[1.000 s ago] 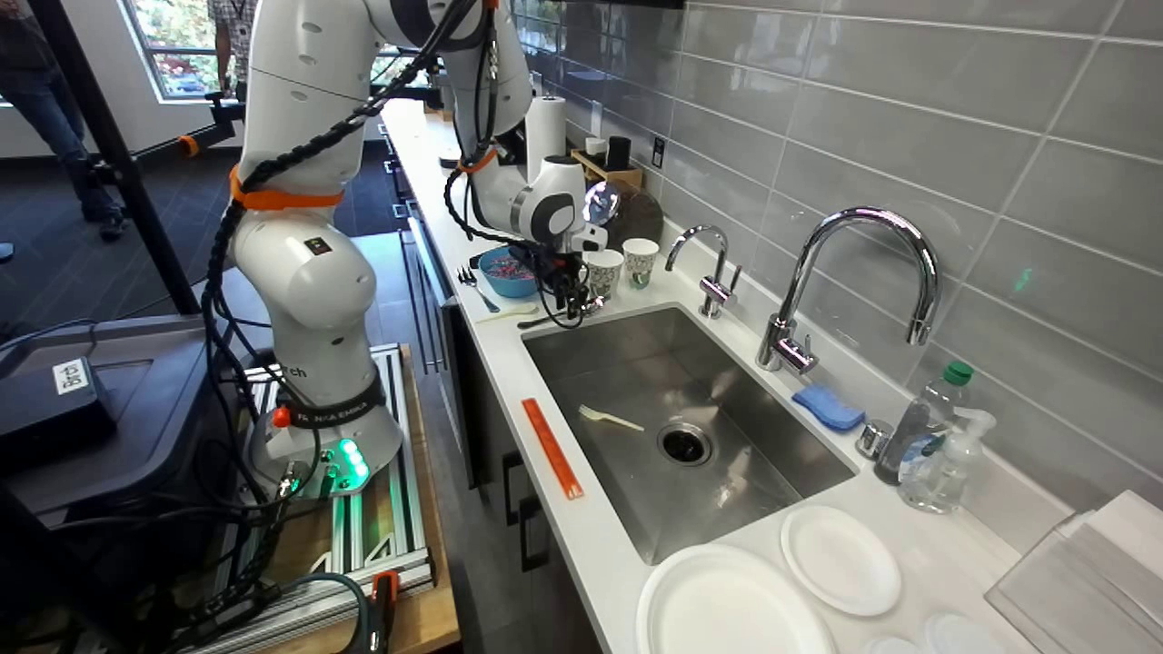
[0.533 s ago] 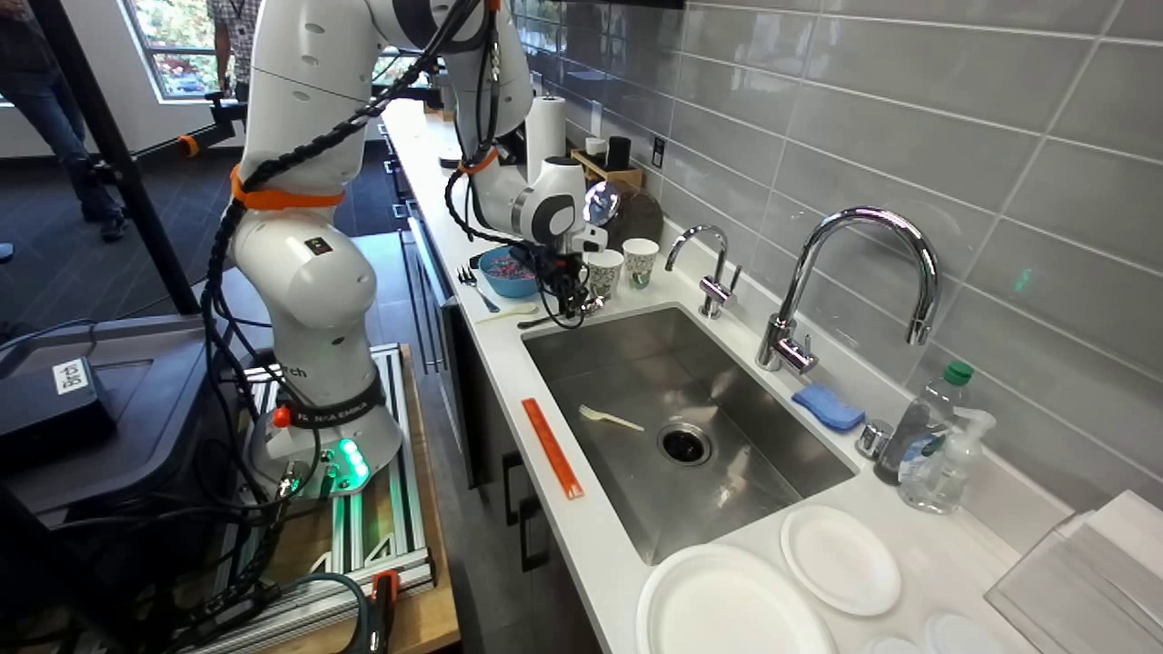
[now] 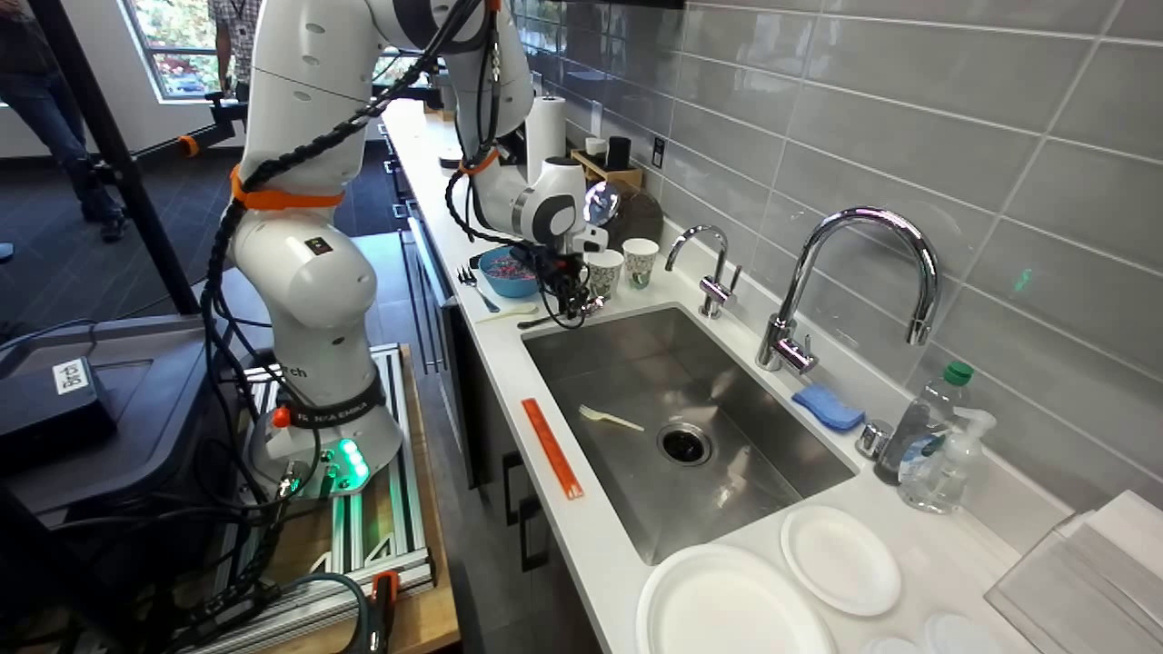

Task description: Use the silver spoon to put cereal from the blue bowl into the white bowl.

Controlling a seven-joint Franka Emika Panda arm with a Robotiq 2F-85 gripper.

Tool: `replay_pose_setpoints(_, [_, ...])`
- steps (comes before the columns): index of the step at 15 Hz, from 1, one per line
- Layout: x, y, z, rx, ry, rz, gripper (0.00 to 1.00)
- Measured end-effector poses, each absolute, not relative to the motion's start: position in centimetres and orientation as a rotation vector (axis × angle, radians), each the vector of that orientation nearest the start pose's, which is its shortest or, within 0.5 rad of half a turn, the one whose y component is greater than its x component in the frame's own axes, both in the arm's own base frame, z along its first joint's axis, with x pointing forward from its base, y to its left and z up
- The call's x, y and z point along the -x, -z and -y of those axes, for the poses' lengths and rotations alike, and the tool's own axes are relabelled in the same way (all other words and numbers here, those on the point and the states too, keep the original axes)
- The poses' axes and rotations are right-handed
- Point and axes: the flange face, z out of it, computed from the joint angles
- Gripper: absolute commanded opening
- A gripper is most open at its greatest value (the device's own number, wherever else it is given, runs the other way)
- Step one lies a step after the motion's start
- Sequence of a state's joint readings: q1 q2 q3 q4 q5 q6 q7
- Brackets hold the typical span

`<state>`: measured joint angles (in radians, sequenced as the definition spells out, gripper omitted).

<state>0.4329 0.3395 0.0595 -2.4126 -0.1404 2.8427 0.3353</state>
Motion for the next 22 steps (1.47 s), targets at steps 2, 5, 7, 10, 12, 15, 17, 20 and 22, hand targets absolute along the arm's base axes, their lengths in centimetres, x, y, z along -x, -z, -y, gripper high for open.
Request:
replay_pose_setpoints(2, [-43.9,-18.1,-24.5,3.095,0.148,0.444,0.00])
replay_pose_setpoints(5, [-43.9,-18.1,-24.5,3.095,0.149,0.444,0.03])
replay_pose_setpoints(7, [-44.0,-18.0,-24.5,3.095,0.150,0.444,0.03])
replay_pose_setpoints(10, [-44.0,-18.0,-24.5,3.095,0.150,0.444,0.03])
replay_pose_setpoints(12, [-44.0,-18.0,-24.5,3.096,0.151,0.437,0.03])
replay_pose_setpoints(15, [-44.3,-18.2,-24.0,3.106,0.158,0.401,0.03])
replay_pose_setpoints(17, [-44.6,-18.5,-23.5,3.118,0.163,0.378,0.03])
replay_pose_setpoints(20, [-44.5,-19.2,-23.0,3.164,0.127,0.362,0.03])
replay_pose_setpoints(22, [-44.0,-20.0,-22.8,3.203,0.069,0.362,0.03])
